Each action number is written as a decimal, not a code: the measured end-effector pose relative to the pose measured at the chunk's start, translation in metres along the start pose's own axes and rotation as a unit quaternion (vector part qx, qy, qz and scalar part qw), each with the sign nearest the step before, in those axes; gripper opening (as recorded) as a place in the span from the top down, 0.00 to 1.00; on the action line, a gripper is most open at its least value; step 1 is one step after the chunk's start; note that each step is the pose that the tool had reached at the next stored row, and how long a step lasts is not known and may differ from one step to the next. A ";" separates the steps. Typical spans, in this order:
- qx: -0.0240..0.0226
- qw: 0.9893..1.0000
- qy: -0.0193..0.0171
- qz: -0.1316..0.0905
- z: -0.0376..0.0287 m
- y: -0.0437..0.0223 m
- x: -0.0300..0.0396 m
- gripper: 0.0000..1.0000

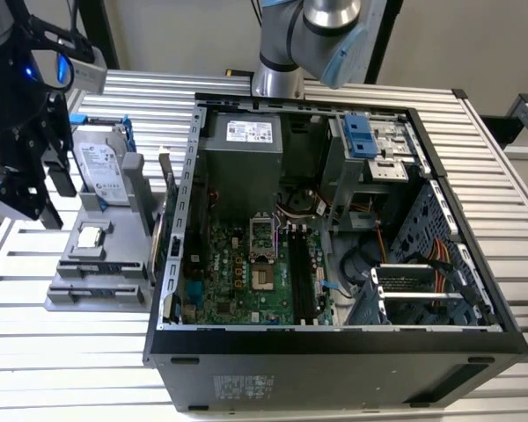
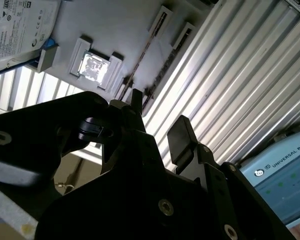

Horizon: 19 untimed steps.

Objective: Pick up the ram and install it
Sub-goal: 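Pick up the ram and move it above insertion slot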

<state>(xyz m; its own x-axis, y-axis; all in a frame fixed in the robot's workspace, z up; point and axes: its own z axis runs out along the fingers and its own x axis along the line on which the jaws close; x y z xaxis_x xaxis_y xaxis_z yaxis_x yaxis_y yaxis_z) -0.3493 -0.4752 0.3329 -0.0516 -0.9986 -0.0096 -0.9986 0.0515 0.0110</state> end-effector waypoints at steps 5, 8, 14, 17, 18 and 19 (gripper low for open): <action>0.000 1.000 0.000 0.000 0.0028 0.0000 0.0000 0.00; 0.000 1.000 0.000 0.000 0.0045 -0.0001 0.0000 0.00; -0.001 1.000 0.000 0.000 0.0080 -0.0001 0.0000 0.00; -0.001 1.000 0.000 0.000 0.0098 -0.0001 -0.0001 0.00; -0.001 1.000 0.001 0.000 0.0104 -0.0001 0.0000 0.00; -0.001 1.000 0.001 0.000 0.0110 -0.0001 0.0000 0.00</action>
<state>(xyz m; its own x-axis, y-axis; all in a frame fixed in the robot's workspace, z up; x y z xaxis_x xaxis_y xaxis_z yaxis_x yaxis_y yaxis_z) -0.3493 -0.4751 0.3219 -0.0516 -0.9986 -0.0085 -0.9986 0.0515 0.0126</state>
